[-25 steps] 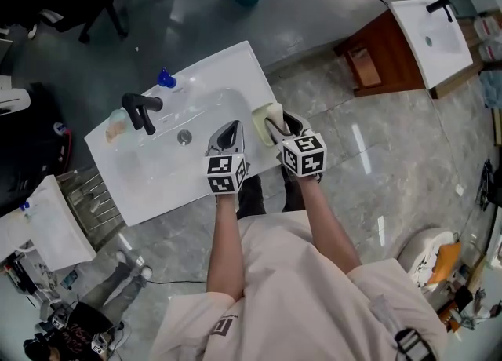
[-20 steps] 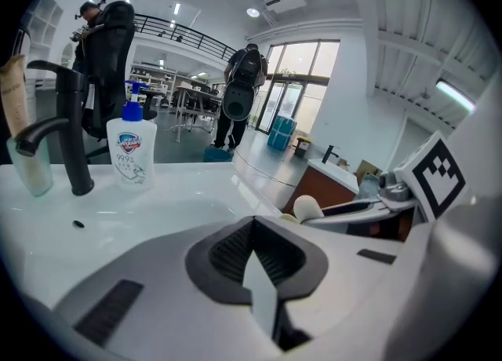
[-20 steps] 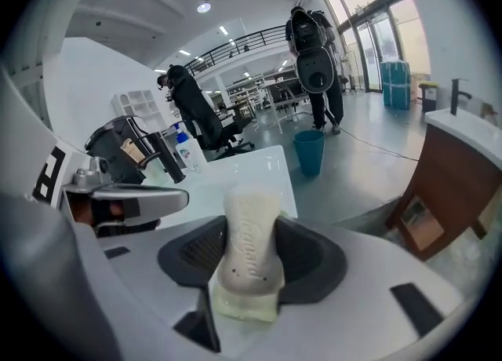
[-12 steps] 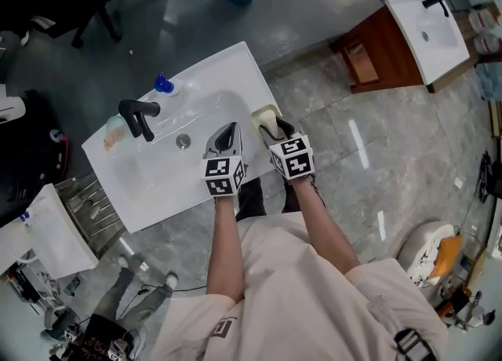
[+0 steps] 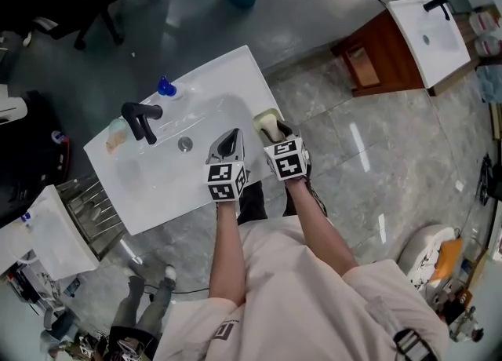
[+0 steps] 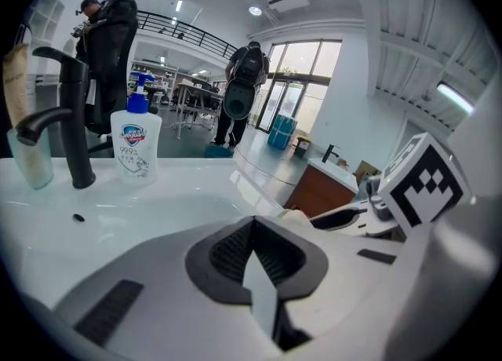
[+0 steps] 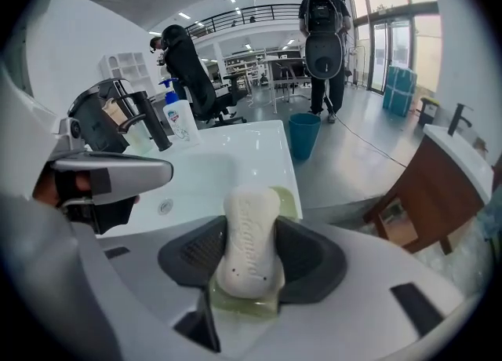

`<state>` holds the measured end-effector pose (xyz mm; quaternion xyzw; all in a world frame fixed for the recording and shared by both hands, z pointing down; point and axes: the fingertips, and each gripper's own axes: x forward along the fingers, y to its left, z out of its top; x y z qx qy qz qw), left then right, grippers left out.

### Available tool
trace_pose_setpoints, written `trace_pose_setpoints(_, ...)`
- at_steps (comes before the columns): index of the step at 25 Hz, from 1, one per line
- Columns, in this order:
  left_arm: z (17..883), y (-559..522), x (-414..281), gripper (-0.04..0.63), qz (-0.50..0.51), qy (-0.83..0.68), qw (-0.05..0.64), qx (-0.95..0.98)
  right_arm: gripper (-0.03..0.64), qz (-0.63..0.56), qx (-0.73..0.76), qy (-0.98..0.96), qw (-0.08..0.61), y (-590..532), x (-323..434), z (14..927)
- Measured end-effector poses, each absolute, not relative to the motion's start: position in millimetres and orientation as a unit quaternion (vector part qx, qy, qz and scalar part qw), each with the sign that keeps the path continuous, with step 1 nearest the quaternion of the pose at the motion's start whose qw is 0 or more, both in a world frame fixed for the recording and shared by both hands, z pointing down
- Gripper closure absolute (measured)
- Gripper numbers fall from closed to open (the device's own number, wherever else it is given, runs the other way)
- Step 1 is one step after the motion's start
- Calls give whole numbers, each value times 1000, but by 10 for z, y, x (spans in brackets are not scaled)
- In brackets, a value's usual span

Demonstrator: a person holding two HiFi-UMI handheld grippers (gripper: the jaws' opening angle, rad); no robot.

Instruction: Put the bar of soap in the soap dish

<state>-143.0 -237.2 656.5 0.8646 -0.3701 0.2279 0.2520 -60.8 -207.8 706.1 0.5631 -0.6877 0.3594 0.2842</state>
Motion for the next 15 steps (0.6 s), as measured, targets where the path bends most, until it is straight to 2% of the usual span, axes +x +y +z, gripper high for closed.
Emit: trace_pose_setpoints(15, 6550, -2394, -1456, 590, 228, -376, 253, 861, 413, 357, 571, -679, 294, -2109, -597, 7072)
